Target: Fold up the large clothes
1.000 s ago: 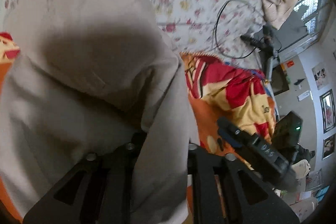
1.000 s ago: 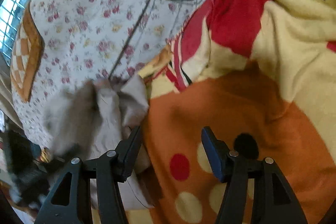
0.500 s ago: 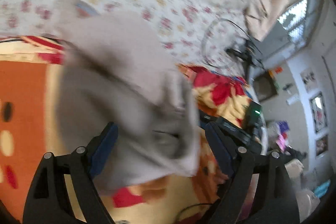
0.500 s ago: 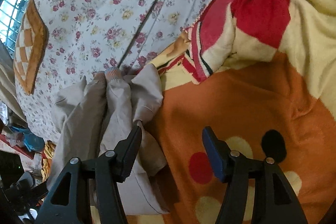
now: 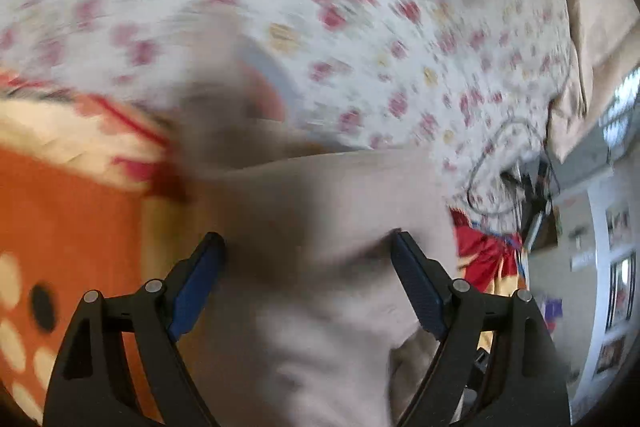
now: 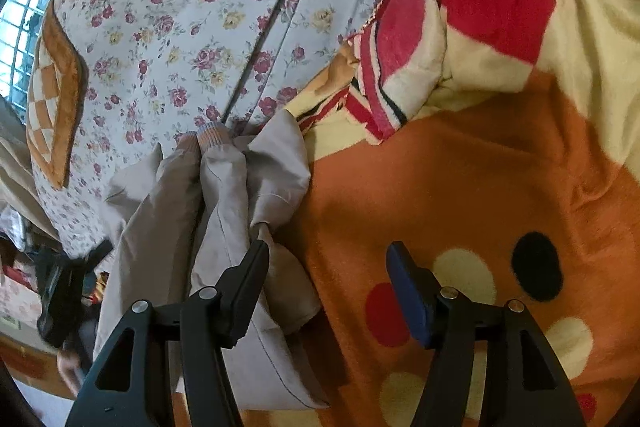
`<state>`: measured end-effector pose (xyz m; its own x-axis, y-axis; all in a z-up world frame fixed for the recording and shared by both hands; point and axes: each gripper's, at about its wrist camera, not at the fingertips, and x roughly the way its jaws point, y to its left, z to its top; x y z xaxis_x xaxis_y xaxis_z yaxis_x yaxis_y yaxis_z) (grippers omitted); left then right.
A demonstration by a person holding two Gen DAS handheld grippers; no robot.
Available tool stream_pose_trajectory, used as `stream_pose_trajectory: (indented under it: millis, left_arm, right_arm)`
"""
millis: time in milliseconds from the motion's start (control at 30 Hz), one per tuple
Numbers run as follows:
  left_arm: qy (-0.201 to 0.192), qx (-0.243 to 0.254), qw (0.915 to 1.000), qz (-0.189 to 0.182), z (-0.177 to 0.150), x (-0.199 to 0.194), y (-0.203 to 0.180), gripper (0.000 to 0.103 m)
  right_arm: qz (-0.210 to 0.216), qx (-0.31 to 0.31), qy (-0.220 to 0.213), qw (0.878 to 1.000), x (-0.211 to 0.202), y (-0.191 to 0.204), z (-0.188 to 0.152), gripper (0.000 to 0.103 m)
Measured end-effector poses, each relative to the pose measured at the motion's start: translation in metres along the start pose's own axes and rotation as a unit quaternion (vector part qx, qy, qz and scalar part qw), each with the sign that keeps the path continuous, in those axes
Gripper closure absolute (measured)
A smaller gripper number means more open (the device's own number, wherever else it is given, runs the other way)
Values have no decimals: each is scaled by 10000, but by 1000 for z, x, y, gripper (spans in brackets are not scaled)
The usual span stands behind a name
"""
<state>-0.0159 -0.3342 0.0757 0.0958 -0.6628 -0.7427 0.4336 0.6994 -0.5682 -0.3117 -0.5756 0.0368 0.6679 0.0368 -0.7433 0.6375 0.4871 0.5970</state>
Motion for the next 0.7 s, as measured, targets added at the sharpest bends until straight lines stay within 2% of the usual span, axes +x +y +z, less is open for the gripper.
stream_pose_trajectory:
  millis: [100, 200, 400, 467, 567, 700]
  left_arm:
    - [199, 431, 9987, -176, 7, 24, -35, 18]
    - [425, 488, 9976, -226, 11, 55, -54, 18]
    - [265, 632, 9965, -480, 6, 74, -72, 17]
    - [244, 991, 9941, -370, 0, 81, -87, 17]
    - [262, 1724, 9847, -40, -17, 87, -106, 17]
    - [299, 1818, 9829, -66, -25, 84, -105, 17]
  right_arm:
    - [-57, -74, -42, 9999, -1, 3, 2, 40]
    - [-131, -179, -109, 9997, 0, 6, 5, 38]
    - [-225, -145, -46, 9996, 9, 5, 9, 38]
    - [-256, -155, -69, 9995, 10, 5, 10, 38]
    - [-312, -207, -47, 9993, 12, 7, 9, 38]
    - [-348, -235, -43, 9991, 13, 8, 9, 38]
